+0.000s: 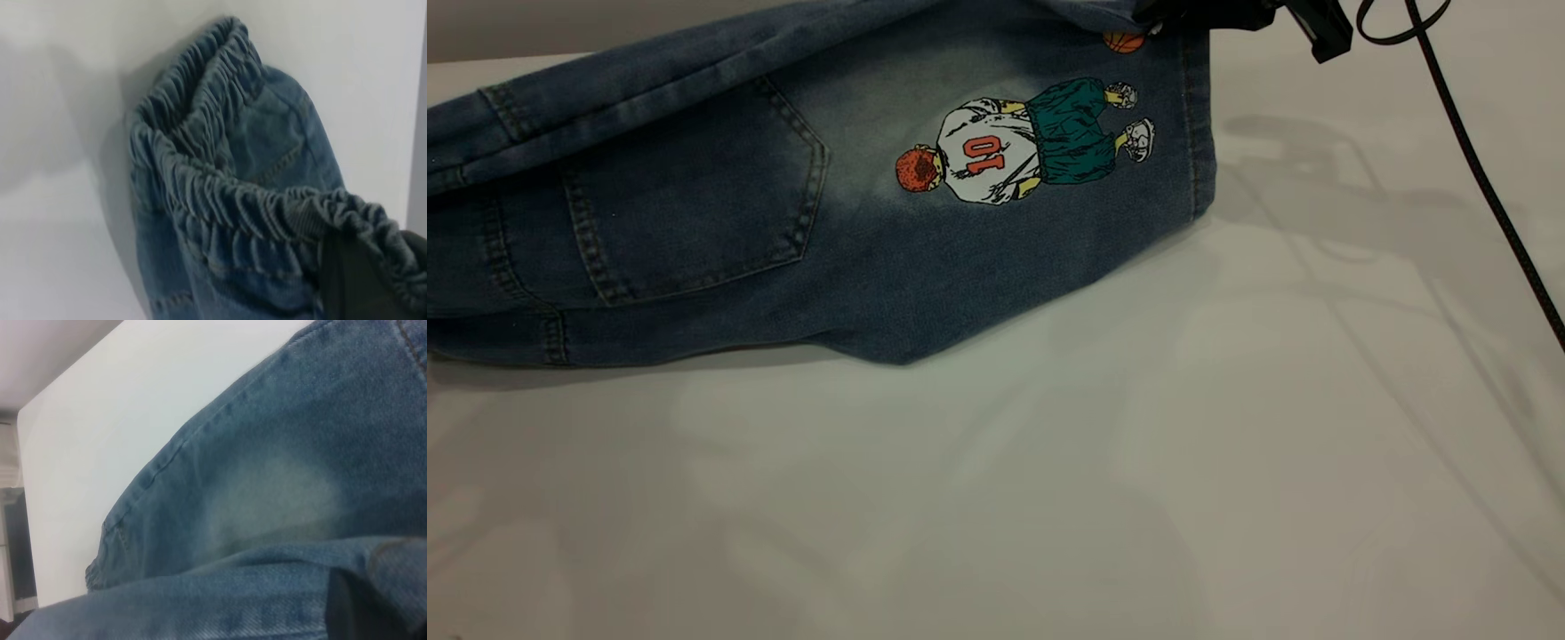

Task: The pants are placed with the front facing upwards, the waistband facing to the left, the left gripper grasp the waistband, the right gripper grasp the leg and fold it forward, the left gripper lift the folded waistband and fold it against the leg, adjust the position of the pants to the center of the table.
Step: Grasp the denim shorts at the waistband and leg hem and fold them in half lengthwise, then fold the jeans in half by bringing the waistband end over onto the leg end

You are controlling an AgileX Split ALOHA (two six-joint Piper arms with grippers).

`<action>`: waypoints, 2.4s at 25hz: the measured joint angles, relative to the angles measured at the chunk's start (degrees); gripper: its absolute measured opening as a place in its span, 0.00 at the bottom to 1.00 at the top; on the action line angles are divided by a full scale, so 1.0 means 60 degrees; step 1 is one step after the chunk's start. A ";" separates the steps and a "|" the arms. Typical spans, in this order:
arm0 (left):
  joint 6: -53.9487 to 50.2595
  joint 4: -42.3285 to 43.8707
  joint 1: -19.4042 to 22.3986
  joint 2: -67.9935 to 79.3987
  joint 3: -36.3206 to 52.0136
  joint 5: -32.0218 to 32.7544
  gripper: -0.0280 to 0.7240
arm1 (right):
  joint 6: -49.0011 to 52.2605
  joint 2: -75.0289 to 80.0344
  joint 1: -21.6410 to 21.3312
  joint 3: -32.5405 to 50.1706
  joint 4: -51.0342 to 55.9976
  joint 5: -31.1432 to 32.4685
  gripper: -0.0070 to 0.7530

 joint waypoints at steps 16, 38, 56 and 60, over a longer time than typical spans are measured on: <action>0.1057 -0.0027 0.0014 0.0086 -0.0707 -0.1356 0.30 | -0.0261 0.0000 0.0910 -0.0392 0.0339 -0.1413 0.04; 0.4546 0.0404 0.0005 0.0122 -0.0425 0.0167 0.37 | -0.1776 -0.0012 0.0922 -0.0530 0.0300 0.1090 0.73; 0.4883 0.3214 0.1451 0.2226 -0.0382 0.2406 0.49 | -0.2366 -0.0012 0.1005 -0.0530 0.0146 0.2034 0.73; 0.4934 0.3268 0.1451 0.2193 -0.0384 0.2111 0.55 | -0.2414 -0.0012 0.1005 -0.0530 0.0133 0.2054 0.73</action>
